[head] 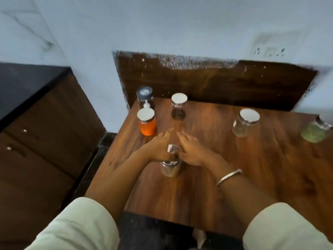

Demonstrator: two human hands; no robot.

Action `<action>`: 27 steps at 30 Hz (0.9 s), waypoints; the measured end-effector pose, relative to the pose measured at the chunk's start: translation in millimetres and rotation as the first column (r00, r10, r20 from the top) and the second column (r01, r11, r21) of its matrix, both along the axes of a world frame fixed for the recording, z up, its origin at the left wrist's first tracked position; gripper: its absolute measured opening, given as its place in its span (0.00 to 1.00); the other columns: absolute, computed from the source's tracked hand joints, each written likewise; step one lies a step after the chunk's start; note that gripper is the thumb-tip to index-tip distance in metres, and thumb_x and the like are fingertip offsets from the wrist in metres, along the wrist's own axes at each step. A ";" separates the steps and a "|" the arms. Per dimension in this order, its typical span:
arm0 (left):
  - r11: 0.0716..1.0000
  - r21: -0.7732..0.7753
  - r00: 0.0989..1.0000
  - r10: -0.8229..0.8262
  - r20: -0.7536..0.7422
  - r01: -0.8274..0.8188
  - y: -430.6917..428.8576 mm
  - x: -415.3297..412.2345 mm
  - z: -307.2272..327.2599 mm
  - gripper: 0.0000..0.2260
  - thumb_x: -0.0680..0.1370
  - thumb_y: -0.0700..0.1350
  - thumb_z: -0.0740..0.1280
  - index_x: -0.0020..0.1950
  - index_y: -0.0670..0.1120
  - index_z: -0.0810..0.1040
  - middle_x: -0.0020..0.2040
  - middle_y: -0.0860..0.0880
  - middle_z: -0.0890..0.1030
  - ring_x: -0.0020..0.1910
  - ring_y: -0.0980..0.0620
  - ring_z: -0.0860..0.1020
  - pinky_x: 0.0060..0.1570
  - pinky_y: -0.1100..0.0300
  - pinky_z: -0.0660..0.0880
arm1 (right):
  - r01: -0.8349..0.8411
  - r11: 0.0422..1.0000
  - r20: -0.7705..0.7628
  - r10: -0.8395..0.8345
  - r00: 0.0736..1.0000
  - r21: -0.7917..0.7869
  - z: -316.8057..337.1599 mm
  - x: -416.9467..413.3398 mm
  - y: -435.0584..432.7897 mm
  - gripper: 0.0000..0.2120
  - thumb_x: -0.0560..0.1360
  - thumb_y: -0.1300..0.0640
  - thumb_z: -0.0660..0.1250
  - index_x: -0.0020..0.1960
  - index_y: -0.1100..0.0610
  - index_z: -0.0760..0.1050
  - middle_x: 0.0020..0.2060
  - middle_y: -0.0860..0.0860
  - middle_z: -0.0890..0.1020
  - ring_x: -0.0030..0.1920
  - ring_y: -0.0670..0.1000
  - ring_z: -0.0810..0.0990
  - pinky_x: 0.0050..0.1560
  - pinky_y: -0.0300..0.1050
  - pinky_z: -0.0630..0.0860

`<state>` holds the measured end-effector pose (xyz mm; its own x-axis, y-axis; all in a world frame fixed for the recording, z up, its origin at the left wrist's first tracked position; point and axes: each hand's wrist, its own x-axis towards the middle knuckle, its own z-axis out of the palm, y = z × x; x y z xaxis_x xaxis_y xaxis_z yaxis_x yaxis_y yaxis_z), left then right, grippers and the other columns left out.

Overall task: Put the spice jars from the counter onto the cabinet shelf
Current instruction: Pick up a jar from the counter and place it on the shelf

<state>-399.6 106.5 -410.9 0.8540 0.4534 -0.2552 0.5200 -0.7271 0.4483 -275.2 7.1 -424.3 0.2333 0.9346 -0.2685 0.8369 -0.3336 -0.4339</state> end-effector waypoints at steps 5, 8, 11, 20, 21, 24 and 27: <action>0.995 -0.069 0.996 0.069 -0.048 -0.072 -18.2 -20.2 -33.4 0.50 0.66 0.52 0.76 0.76 0.43 0.47 0.76 0.43 0.53 0.73 0.44 0.59 0.68 0.54 0.62 | 0.072 0.997 -0.153 -0.073 0.985 -0.007 -31.9 -16.8 -17.9 0.46 0.70 0.48 0.71 0.77 0.51 0.45 0.75 0.54 0.59 0.73 0.58 0.60 0.71 0.51 0.62; 0.977 -0.096 0.979 0.195 0.063 -0.189 -26.6 -26.3 -47.7 0.42 0.71 0.48 0.71 0.75 0.41 0.48 0.74 0.40 0.59 0.71 0.42 0.63 0.65 0.54 0.64 | 0.143 0.989 -0.219 -0.132 0.967 0.034 -45.5 -27.9 -21.1 0.47 0.68 0.47 0.72 0.76 0.52 0.47 0.74 0.54 0.61 0.71 0.57 0.63 0.69 0.54 0.65; 0.956 -0.138 0.944 0.281 0.170 -0.260 -32.7 -31.4 -54.0 0.33 0.73 0.44 0.69 0.73 0.41 0.56 0.68 0.38 0.69 0.63 0.40 0.71 0.55 0.55 0.68 | 0.231 0.965 -0.196 -0.205 0.959 0.121 -56.9 -34.8 -23.1 0.39 0.72 0.53 0.69 0.76 0.53 0.51 0.72 0.55 0.65 0.69 0.57 0.68 0.66 0.53 0.69; 0.868 -0.398 0.775 0.463 0.430 -0.298 -35.0 -41.0 -39.7 0.24 0.76 0.40 0.66 0.70 0.50 0.63 0.62 0.53 0.73 0.60 0.58 0.71 0.51 0.73 0.70 | 0.451 0.821 -0.434 -0.284 0.855 0.351 -47.6 -34.3 -31.4 0.34 0.74 0.53 0.68 0.75 0.51 0.55 0.71 0.53 0.66 0.70 0.55 0.66 0.66 0.52 0.70; 0.846 -0.463 0.749 0.483 0.453 -0.266 -36.0 -40.9 -33.9 0.25 0.76 0.41 0.66 0.70 0.51 0.62 0.61 0.57 0.72 0.60 0.59 0.71 0.49 0.73 0.70 | 0.486 0.782 -0.475 -0.282 0.834 0.389 -42.0 -35.1 -32.6 0.34 0.73 0.52 0.69 0.74 0.51 0.56 0.71 0.52 0.66 0.69 0.54 0.67 0.64 0.53 0.72; 0.832 -0.547 0.755 0.415 0.508 -0.090 -42.1 -44.1 -17.3 0.34 0.68 0.40 0.68 0.69 0.60 0.59 0.58 0.72 0.68 0.59 0.67 0.70 0.50 0.73 0.72 | 0.574 0.629 -0.533 -0.283 0.797 0.524 -22.0 -44.8 -33.1 0.32 0.70 0.49 0.71 0.70 0.50 0.61 0.67 0.52 0.69 0.64 0.51 0.71 0.56 0.45 0.78; 0.895 -0.447 0.749 0.295 0.593 0.001 -48.7 -42.0 -7.8 0.47 0.63 0.37 0.72 0.71 0.64 0.50 0.70 0.59 0.62 0.68 0.57 0.65 0.62 0.59 0.71 | 0.623 0.529 -0.580 -0.272 0.768 0.576 0.0 -54.8 -28.8 0.30 0.70 0.46 0.71 0.67 0.51 0.64 0.64 0.53 0.71 0.59 0.49 0.75 0.47 0.36 0.78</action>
<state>-441.6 57.8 -418.6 0.8096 0.5718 0.1325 0.0919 -0.3465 0.9336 -330.0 -21.7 -424.3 0.7209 0.6469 0.2487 0.3696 -0.0552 -0.9275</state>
